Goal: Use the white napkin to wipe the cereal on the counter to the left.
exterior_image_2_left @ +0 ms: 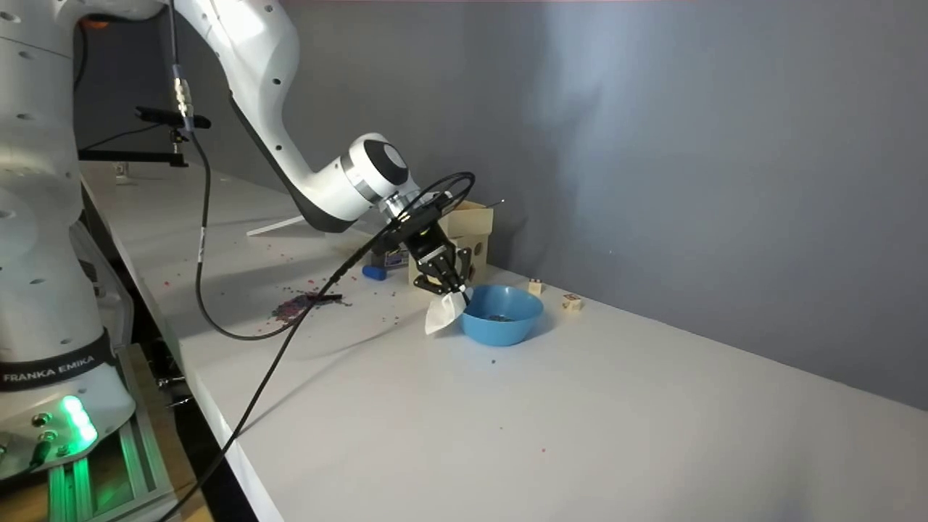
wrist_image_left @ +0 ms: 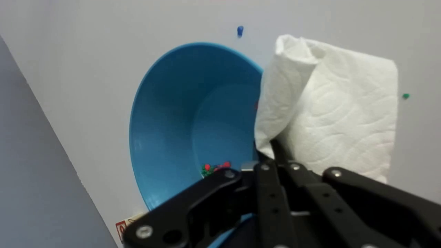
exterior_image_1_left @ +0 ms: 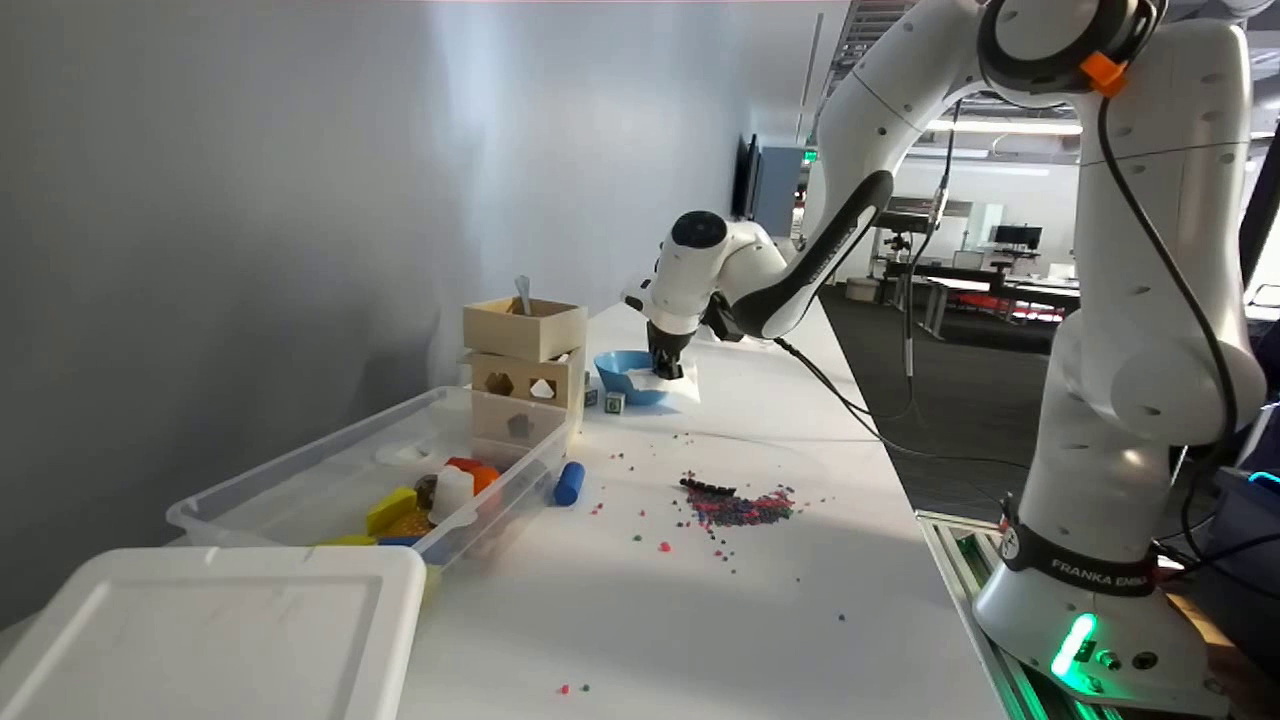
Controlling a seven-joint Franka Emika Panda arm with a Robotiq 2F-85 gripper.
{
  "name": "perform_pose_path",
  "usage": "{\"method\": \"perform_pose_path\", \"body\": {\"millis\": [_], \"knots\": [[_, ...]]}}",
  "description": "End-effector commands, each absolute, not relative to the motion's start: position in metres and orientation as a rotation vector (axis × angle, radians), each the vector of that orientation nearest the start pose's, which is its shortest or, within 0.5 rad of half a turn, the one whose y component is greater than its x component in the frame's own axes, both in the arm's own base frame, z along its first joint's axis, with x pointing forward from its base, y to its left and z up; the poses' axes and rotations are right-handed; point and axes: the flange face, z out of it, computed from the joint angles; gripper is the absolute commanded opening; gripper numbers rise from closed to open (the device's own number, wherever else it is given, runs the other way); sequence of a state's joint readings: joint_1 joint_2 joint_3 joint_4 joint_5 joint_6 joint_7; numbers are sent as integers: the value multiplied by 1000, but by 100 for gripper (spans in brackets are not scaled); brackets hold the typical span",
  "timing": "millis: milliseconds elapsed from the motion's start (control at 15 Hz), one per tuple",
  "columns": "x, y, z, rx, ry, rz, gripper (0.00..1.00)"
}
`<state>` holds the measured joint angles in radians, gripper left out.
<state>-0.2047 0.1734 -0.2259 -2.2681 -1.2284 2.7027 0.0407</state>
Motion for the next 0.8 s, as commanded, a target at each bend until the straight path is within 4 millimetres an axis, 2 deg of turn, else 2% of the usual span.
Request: {"method": "perform_pose_path", "body": {"millis": [0,267,400,733], "knots": [[498,-194,310,2340,754,142,0],[499,-187,351,2343,651,287,0],[489,-178,363,2364,686,269,0],[464,-156,368,2395,747,170,0]]}}
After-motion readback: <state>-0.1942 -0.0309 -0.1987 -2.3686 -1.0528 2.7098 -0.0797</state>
